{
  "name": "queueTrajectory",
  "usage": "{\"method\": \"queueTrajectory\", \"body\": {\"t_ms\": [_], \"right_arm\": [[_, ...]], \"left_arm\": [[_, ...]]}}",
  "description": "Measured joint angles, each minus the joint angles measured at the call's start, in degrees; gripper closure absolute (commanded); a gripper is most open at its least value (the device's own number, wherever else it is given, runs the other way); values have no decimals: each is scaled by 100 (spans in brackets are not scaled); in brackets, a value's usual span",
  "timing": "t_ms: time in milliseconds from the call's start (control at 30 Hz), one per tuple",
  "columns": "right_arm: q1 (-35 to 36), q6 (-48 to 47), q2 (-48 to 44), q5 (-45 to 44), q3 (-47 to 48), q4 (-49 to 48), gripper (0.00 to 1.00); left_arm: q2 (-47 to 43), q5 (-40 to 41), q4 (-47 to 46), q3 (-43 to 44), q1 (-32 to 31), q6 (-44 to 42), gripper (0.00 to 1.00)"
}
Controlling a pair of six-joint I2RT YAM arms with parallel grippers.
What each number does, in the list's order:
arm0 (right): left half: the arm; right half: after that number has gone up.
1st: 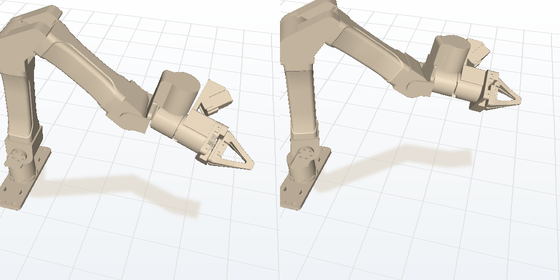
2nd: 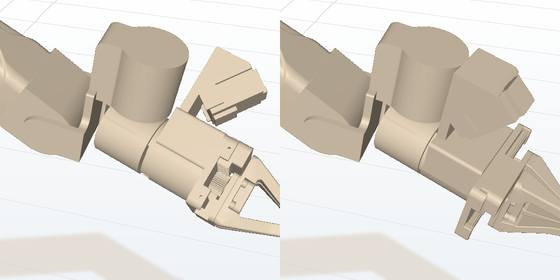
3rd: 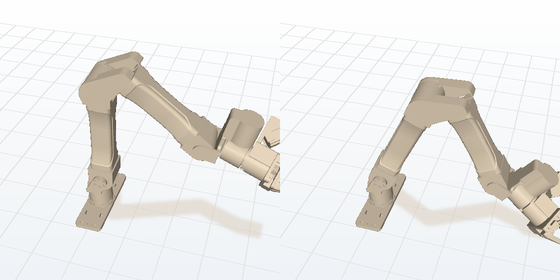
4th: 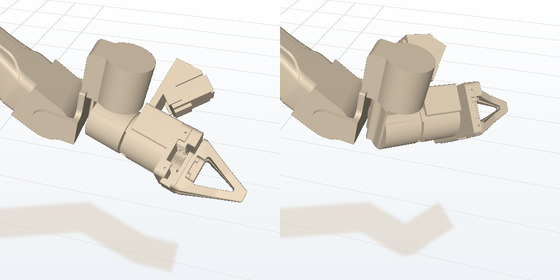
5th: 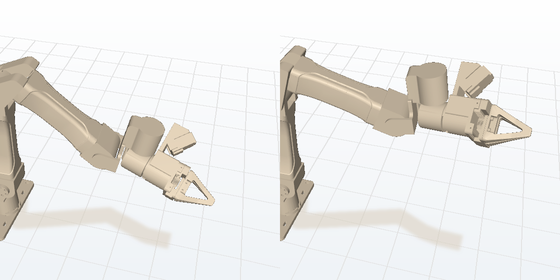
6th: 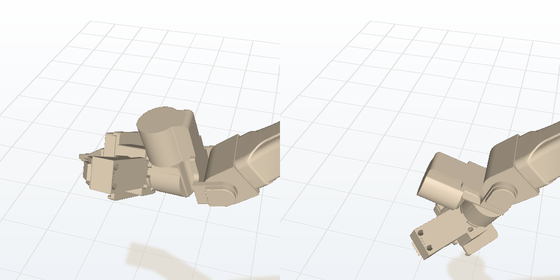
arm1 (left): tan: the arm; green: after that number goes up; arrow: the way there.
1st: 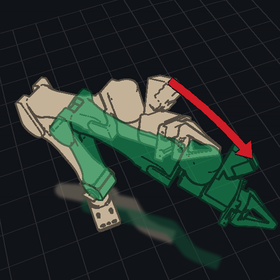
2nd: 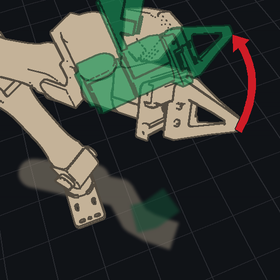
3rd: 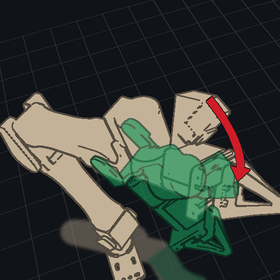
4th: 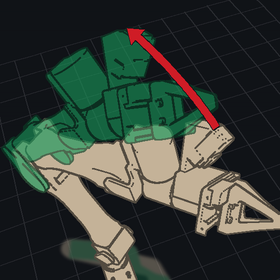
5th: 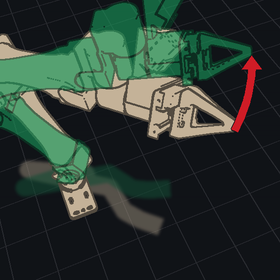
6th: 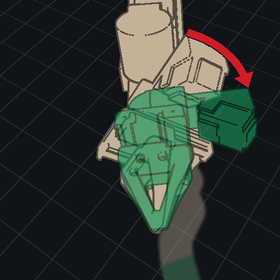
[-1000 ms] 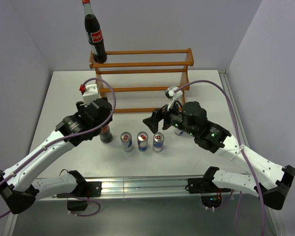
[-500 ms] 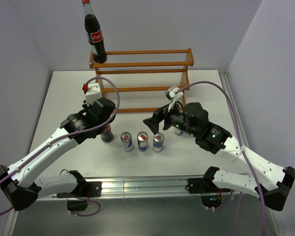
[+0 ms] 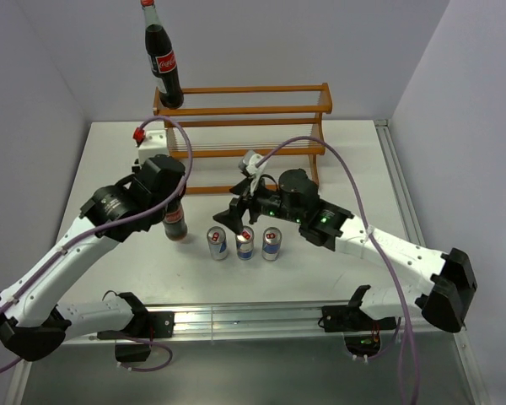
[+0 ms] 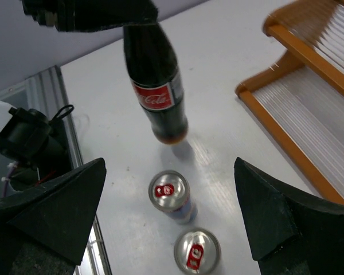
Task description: Place and organize the beverage onto the shelf
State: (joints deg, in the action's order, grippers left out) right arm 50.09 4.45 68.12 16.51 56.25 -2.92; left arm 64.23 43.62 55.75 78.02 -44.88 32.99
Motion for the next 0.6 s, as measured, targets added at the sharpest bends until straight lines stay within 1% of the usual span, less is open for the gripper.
{"method": "queueTrajectory", "body": {"t_ms": [67,200,400,600], "right_arm": [[140,-31,225,85,0,-356,0],[413,-105,658,138,46,-1036,0],[743,-240,1585,11,903,-1270,2],[927,-444,2277,-240,1582,-1379,3]], "left_arm": [[13,-55,114,289,0,-48,100],[127,-229,579,1169,0,-92,100],[413,-501,1110,2350,0,-238,100],[837,-688,1569,3161,0,-400,100]]}}
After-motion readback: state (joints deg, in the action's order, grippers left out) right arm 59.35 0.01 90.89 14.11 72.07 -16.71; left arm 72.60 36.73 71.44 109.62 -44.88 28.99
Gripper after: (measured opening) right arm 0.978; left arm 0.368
